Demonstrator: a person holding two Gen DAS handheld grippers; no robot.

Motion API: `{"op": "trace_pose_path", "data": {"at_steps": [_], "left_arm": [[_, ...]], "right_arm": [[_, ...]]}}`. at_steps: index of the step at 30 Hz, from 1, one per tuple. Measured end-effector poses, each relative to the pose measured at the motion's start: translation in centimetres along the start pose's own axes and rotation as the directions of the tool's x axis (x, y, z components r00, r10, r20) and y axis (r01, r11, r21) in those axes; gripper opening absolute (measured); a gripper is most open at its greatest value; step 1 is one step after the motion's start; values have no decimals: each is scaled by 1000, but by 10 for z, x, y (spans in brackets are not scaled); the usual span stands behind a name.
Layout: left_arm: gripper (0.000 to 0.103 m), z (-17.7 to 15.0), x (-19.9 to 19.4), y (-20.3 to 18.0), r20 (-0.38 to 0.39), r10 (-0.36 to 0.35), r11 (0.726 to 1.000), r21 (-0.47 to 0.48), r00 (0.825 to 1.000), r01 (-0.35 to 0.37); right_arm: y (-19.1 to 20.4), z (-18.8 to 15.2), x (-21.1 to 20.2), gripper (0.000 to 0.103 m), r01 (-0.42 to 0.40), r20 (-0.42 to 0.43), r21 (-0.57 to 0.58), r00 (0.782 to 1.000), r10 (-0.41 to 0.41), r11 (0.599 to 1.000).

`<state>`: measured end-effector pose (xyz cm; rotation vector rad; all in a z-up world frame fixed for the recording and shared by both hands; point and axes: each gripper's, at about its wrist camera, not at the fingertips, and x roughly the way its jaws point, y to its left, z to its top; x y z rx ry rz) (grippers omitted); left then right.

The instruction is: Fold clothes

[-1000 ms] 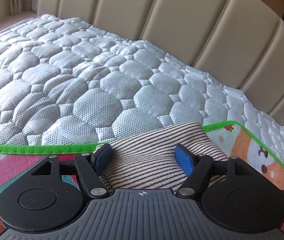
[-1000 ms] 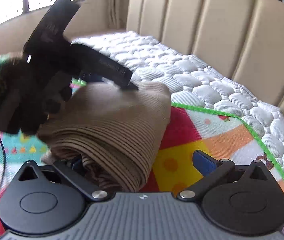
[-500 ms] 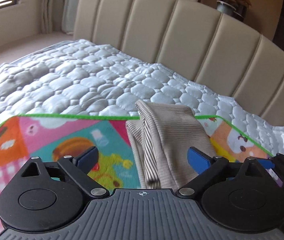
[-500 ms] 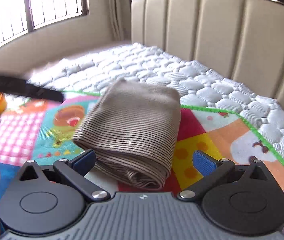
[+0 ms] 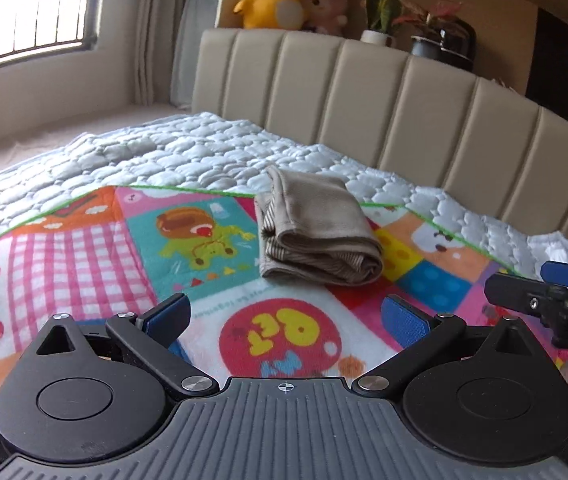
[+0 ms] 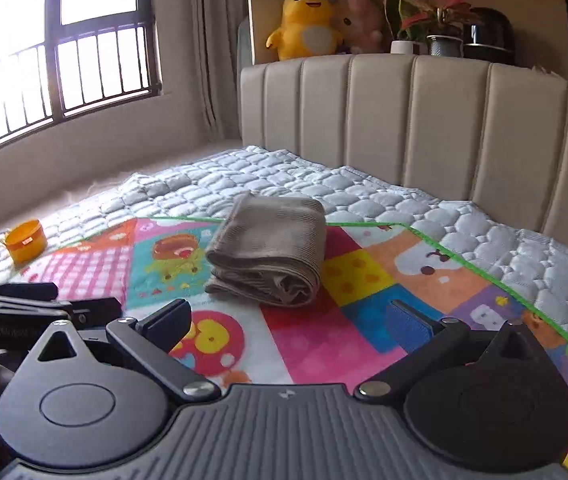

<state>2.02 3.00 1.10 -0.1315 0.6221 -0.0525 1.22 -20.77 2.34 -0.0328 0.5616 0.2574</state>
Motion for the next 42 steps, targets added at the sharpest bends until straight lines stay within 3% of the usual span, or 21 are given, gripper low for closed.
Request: {"op": "trace_pose_path", "data": {"at_steps": [3,14,25,42], "left_arm": [[103,-11,-1,-3,-45,16,1000,2,999,-16],[103,-20,4,-5,-50,82,996,43,995,-80],[103,-21,9,-6,-75,94,995,50,993,-91],[103,-21,2,-11,-32,96,993,75,995,-93]], "right_arm": [[-2,-2,3,103,24,-12,18,1000,-24,1000],[0,-9,20,103,22,-63,-8,998,-23,1000],[-4,-9,21,103,7,-71,5,997,-6,1000],[-3,-9,22,103,0,-78,-2,997,0,1000]]}}
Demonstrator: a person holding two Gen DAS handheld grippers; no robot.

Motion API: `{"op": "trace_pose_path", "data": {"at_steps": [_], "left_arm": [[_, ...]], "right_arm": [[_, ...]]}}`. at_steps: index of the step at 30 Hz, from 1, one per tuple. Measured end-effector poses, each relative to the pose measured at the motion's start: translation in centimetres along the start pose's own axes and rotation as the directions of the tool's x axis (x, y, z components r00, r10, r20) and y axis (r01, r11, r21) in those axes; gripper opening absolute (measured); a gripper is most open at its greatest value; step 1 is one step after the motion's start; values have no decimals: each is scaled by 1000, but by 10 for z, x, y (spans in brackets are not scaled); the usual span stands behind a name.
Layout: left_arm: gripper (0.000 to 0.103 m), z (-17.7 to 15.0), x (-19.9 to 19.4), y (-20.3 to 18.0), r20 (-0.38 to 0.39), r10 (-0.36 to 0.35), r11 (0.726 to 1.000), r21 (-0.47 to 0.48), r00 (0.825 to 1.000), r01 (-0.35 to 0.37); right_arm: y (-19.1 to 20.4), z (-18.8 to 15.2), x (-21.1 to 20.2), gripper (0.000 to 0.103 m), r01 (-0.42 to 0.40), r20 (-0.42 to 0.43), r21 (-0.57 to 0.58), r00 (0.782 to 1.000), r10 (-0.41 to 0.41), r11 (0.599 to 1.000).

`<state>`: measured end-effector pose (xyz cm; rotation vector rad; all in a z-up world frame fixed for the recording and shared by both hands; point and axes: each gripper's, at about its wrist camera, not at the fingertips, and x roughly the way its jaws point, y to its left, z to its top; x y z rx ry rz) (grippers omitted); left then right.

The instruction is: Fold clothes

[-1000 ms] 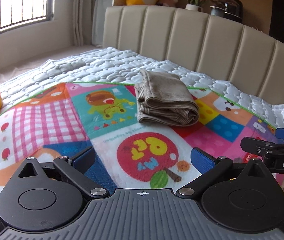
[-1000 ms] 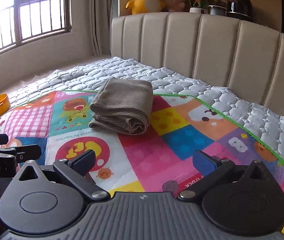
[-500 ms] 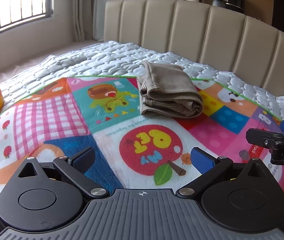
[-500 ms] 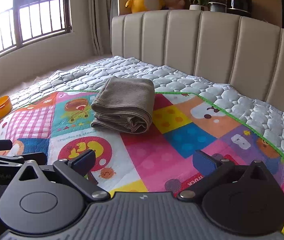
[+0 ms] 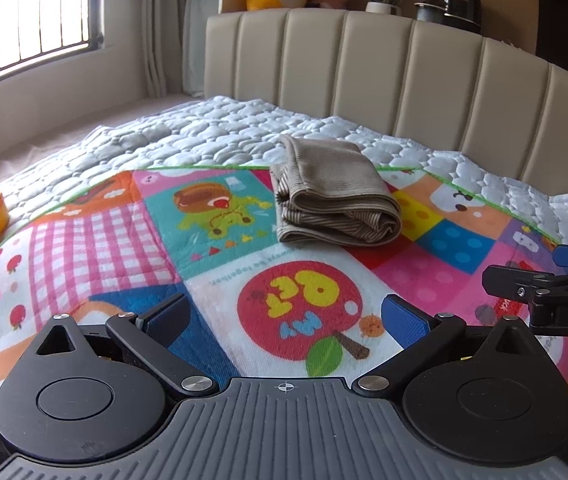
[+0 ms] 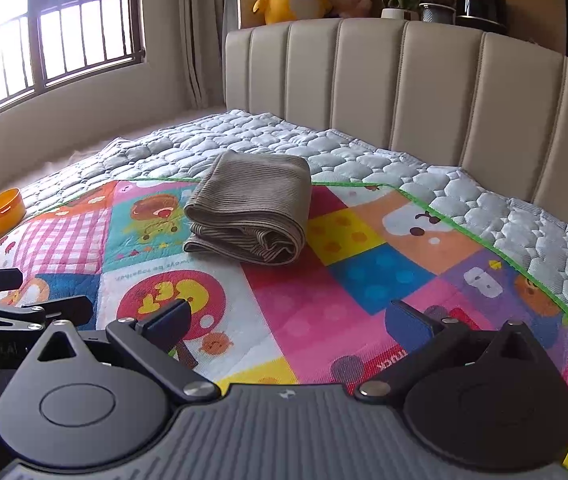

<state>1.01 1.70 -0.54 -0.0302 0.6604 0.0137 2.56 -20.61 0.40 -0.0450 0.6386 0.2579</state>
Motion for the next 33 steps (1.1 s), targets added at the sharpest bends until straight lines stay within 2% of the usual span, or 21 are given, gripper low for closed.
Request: {"op": "trace_pose_path", "data": {"at_steps": [33], "left_arm": [[103,-1,0,3,-9,21,1000,-17,1000,-21]], "right_arm": [[0,0,1,103,-7,-8,-3,1000,7,1000]]}}
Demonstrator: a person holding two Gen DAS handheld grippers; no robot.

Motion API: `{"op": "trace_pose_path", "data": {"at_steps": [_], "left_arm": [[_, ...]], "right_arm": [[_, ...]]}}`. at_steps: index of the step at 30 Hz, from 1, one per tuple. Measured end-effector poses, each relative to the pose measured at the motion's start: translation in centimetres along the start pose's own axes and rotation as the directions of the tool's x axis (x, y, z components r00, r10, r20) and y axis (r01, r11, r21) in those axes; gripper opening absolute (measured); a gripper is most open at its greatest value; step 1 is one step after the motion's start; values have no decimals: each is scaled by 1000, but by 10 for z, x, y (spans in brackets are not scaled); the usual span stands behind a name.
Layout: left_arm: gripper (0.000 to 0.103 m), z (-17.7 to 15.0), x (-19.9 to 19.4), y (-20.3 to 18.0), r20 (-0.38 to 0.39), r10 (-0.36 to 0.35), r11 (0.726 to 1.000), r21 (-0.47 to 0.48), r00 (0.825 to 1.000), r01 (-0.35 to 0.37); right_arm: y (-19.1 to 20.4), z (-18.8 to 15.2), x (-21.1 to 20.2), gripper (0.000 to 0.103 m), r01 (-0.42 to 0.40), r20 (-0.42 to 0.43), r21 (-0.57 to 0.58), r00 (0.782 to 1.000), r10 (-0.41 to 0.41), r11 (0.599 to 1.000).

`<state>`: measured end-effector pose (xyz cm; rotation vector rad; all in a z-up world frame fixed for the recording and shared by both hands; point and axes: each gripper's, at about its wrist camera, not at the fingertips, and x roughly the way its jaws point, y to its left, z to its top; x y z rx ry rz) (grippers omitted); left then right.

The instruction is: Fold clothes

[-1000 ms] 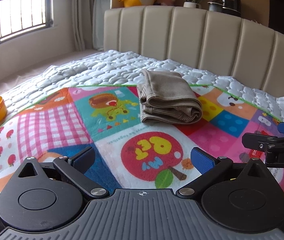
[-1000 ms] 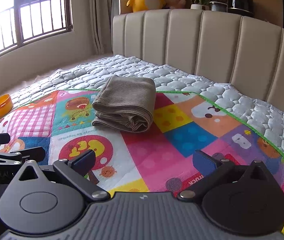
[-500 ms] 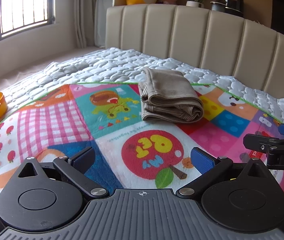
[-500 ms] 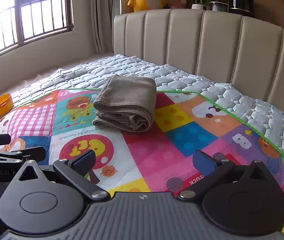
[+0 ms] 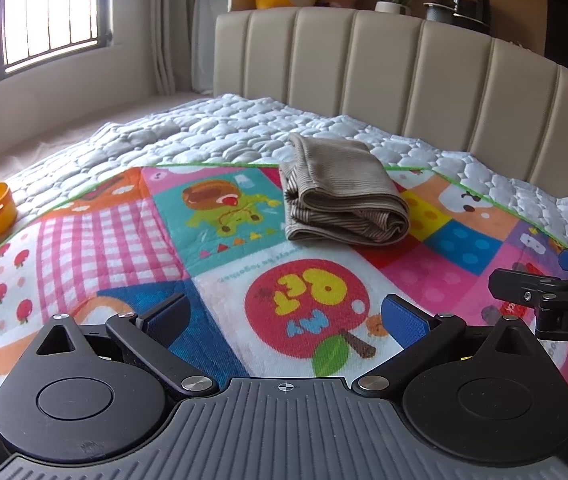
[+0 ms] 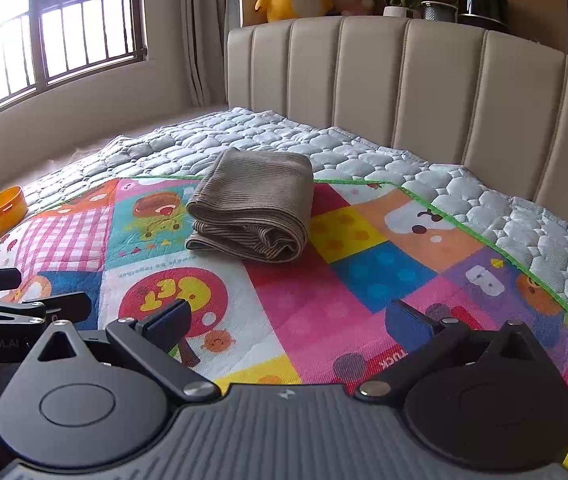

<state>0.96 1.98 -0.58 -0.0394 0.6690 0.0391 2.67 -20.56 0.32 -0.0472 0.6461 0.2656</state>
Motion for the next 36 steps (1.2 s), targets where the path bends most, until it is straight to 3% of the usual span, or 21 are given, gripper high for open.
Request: {"op": "trace_pose_path", "data": {"at_steps": [36], "left_arm": [[103,0,-3,1,12,1,1000,-1,1000,-1]], "right_arm": [[0,0,1,103,0,-7,-4,1000,-1,1000]]}}
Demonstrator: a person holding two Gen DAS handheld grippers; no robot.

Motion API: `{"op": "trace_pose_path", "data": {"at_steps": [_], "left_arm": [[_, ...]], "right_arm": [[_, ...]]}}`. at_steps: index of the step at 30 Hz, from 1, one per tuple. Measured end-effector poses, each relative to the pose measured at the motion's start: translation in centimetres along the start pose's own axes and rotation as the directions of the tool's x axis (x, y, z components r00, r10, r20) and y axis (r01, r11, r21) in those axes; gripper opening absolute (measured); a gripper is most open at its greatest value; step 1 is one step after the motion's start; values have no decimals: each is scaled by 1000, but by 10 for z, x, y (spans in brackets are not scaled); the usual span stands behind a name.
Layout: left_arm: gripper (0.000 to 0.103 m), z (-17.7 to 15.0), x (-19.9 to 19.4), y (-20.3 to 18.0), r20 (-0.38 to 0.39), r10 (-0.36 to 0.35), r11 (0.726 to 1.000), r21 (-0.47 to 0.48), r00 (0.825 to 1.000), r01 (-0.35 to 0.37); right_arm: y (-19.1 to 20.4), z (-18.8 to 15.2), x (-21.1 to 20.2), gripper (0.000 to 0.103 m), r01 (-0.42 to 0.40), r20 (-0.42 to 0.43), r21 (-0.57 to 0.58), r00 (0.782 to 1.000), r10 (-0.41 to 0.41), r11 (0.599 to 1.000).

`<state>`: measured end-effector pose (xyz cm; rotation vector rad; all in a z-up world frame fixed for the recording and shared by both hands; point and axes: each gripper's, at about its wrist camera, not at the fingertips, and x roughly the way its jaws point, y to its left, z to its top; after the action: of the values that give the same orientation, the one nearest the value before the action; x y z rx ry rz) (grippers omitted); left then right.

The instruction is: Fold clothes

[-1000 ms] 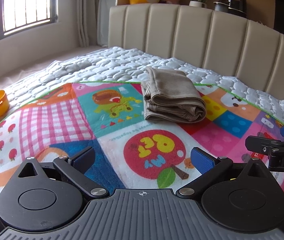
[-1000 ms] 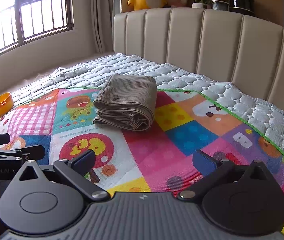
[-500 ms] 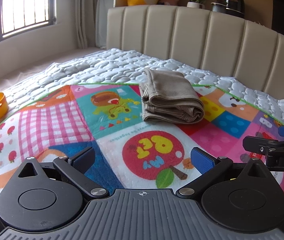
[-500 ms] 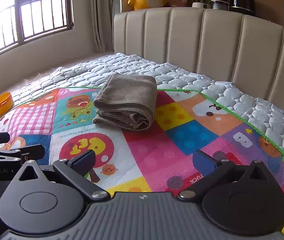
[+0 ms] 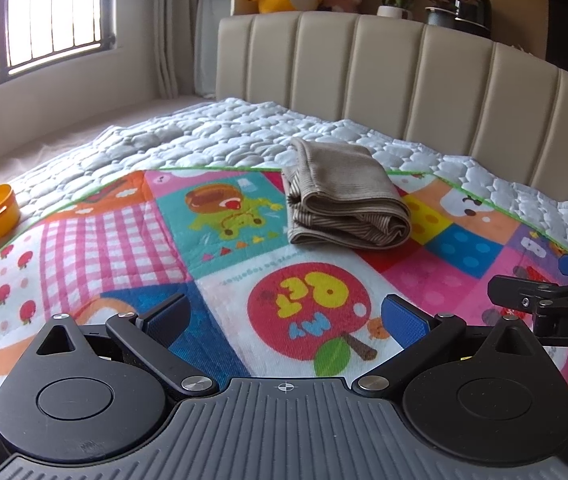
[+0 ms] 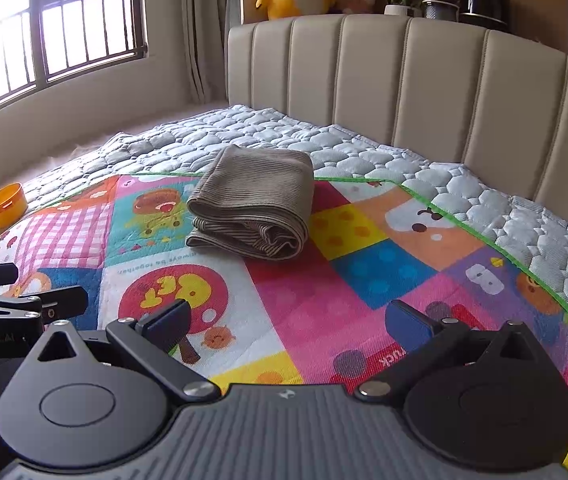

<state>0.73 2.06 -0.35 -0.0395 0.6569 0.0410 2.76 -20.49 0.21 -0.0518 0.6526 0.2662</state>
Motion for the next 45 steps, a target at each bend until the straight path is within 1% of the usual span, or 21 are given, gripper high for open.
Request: {"op": "trace_pose_path", "data": {"at_steps": [8,45], "left_arm": [[103,0,1,1,-4,7,1000,-11,1000,-7],[103,0,-2,-1,5,1,1000,-5,1000,-1]], "right_arm": [[0,0,0,103,-1,-1,-3,1000,1,1000],[-1,0,0,103,0,-4,0,1000,0,1000]]}}
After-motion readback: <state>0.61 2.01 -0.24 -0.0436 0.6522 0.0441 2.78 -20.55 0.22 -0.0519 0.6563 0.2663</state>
